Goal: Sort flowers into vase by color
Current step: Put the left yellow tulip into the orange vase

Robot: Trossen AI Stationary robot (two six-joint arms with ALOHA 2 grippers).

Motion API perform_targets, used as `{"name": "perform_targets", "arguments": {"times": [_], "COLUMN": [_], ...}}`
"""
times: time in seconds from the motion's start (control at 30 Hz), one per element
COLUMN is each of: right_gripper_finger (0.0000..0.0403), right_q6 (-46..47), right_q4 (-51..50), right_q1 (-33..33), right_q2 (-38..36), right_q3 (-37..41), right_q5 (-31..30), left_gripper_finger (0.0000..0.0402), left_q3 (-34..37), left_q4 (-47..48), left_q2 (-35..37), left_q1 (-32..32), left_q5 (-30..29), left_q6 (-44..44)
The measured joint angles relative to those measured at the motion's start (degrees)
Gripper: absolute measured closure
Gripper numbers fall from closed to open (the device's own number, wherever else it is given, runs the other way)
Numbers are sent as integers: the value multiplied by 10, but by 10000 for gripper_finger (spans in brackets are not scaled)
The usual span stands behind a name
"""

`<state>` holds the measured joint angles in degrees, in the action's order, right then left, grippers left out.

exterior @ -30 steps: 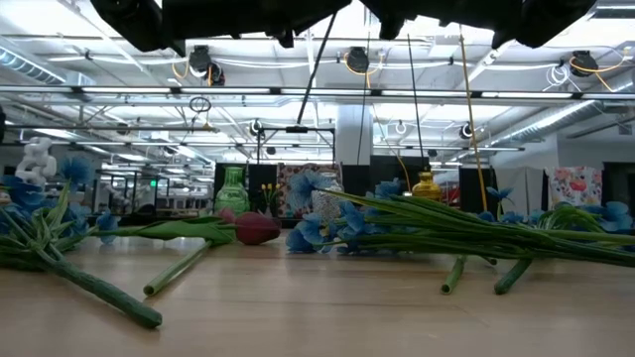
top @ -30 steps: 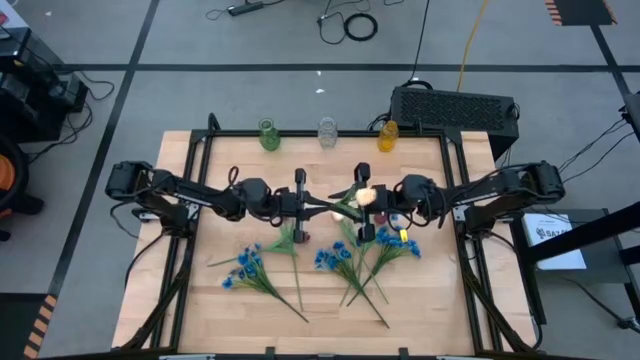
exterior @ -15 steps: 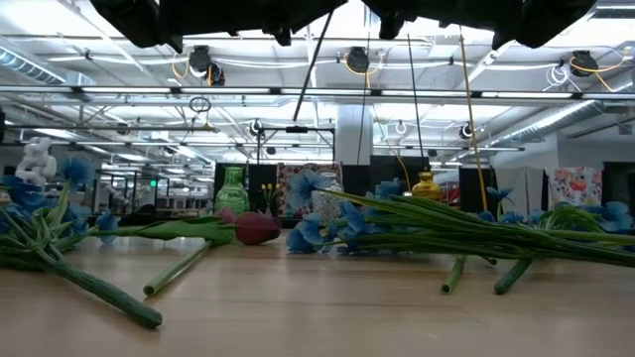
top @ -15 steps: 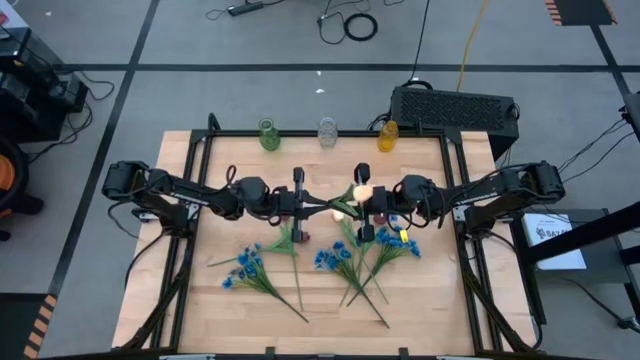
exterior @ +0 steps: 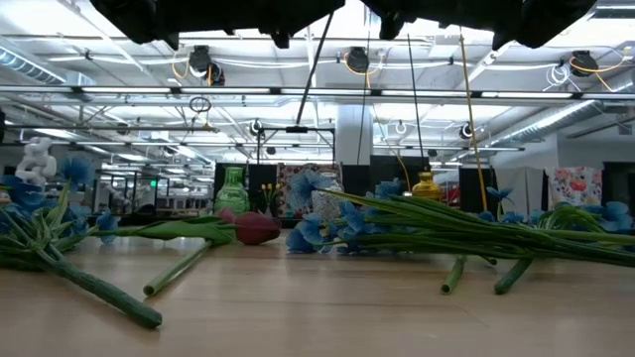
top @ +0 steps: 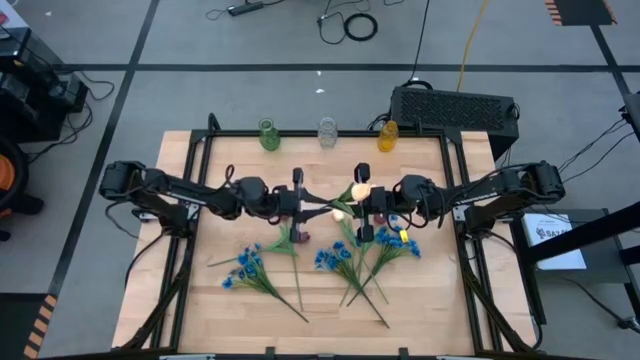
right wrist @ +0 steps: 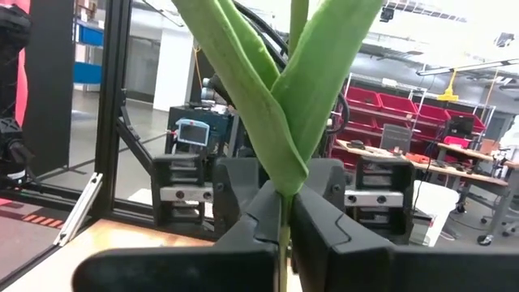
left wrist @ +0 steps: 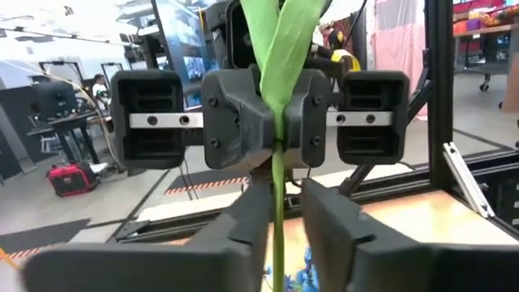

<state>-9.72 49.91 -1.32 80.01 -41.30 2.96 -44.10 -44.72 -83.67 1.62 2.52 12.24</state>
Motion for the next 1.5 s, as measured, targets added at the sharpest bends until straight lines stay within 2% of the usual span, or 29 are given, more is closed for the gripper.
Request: {"name": "perform_targets", "arguments": {"times": [0.17, 0.33, 0.43, 0.63, 0.87, 0.97, 1.2, 1.5], "right_gripper_finger": [397, 398, 398, 398, 399, 399, 399, 399], "right_q6": [-2, -2, -2, 4, 6, 26, 5, -23], "right_q4": [0, -2, -9, -39, -41, -73, -255, -363], "right_q1": [0, 0, 0, 0, 22, 50, 115, 149], "right_q2": [0, 0, -4, -29, -62, -64, -41, -5], "right_q3": [0, 0, 0, 1, -13, -47, -177, -282], "right_q5": [0, -1, -7, -75, -201, -291, -300, -299], "left_gripper_finger": [239, 206, 204, 204, 204, 204, 204, 203], "left_q3": [0, 0, 0, 0, 0, 0, 0, 0], "left_q4": [85, 192, 256, 370, 413, 422, 440, 468], "left_q2": [48, 107, 137, 182, 191, 191, 191, 191], "left_q1": [0, 0, 0, 0, 0, 0, -1, -1], "left_q5": [-13, -13, -21, -62, -63, -63, -66, -90], "left_q6": [-14, -14, -14, -14, -28, -27, -24, -24]}}
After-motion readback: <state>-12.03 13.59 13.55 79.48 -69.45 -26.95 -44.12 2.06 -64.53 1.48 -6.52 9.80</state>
